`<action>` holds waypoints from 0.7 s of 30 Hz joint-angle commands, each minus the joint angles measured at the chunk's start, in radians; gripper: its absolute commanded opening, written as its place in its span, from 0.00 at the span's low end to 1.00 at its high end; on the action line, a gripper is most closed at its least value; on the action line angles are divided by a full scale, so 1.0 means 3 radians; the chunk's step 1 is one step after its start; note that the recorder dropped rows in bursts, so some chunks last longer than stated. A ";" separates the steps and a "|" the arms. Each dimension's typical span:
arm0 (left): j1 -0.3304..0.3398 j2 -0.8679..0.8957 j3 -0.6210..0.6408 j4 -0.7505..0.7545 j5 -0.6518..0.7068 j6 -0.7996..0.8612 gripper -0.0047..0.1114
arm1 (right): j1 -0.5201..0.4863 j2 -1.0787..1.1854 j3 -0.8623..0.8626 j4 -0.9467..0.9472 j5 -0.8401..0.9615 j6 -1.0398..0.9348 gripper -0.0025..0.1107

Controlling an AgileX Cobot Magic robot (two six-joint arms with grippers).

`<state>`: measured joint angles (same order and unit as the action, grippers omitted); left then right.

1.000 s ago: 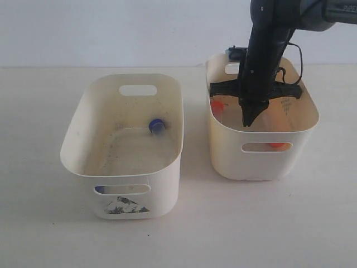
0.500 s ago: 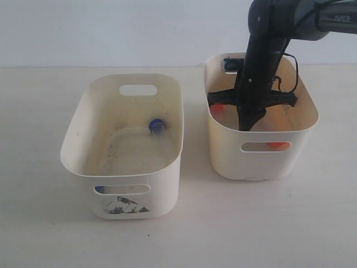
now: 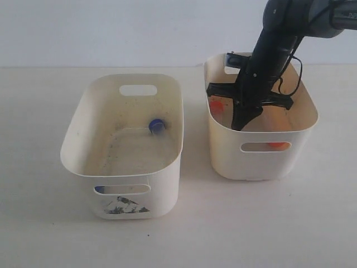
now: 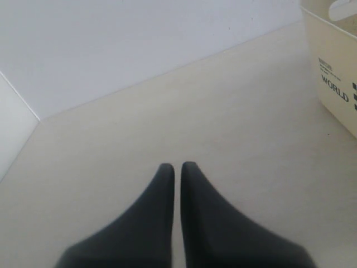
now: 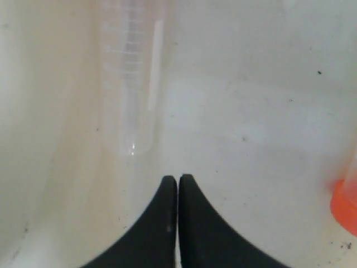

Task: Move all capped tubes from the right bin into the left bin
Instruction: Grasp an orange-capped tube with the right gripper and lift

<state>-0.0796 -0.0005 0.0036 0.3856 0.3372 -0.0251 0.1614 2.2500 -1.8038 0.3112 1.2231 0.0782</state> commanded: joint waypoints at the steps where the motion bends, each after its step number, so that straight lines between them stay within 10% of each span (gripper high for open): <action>1: -0.0018 0.0002 -0.0012 -0.0010 -0.0004 -0.0032 0.08 | -0.0008 -0.0013 0.0003 0.0090 -0.0117 -0.0061 0.02; 15: -0.0018 0.0002 -0.0012 -0.0010 -0.0004 -0.0032 0.08 | -0.0008 -0.0013 0.0003 0.0233 -0.0633 -0.0154 0.04; 21: -0.0018 0.0002 -0.0012 -0.0010 -0.0004 -0.0032 0.08 | -0.0008 -0.0013 0.0003 0.0227 -0.0654 -0.0154 0.47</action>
<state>-0.0796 -0.0005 0.0036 0.3856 0.3372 -0.0251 0.1593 2.2500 -1.8038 0.3561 1.0400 0.0364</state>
